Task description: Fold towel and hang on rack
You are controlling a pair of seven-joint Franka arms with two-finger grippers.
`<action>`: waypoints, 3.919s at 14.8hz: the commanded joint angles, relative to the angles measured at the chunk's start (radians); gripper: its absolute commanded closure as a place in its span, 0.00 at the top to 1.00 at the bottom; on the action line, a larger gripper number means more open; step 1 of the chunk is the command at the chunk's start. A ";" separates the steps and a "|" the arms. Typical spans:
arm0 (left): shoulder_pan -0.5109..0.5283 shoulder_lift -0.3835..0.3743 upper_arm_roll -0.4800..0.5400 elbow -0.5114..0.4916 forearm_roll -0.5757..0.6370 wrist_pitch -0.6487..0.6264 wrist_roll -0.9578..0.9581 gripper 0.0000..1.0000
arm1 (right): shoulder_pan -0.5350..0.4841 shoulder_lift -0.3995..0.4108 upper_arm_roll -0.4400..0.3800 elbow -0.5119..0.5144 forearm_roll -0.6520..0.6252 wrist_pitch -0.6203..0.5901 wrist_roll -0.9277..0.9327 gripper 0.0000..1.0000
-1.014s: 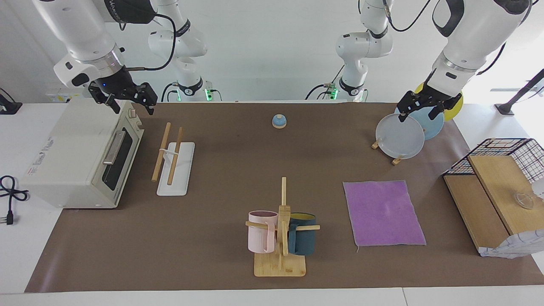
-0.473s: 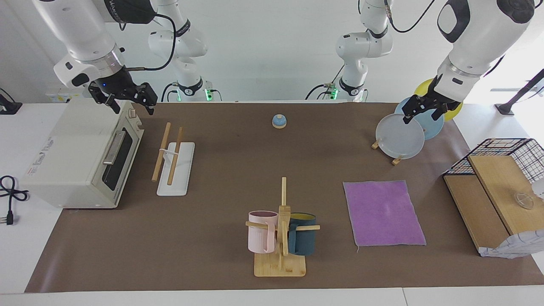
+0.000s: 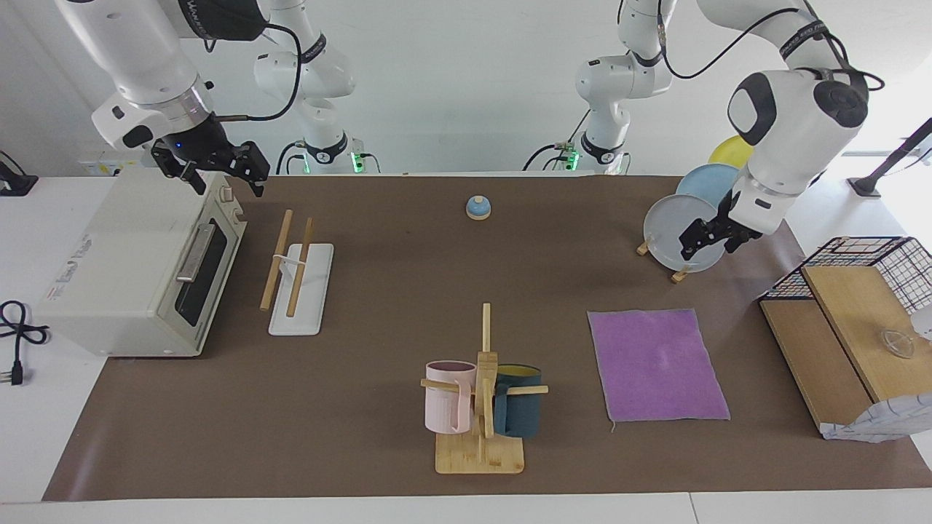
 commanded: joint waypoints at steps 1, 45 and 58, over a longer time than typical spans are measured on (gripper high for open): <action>0.005 0.058 0.000 -0.039 -0.031 0.097 -0.009 1.00 | -0.009 -0.015 0.002 -0.010 0.018 -0.010 -0.025 1.00; -0.034 0.026 0.007 -0.085 -0.083 0.211 0.229 0.00 | -0.009 -0.015 0.002 -0.010 0.018 -0.010 -0.025 1.00; -0.365 0.050 0.003 -0.210 0.300 0.372 -0.040 0.00 | -0.009 -0.015 0.002 -0.010 0.018 -0.010 -0.025 1.00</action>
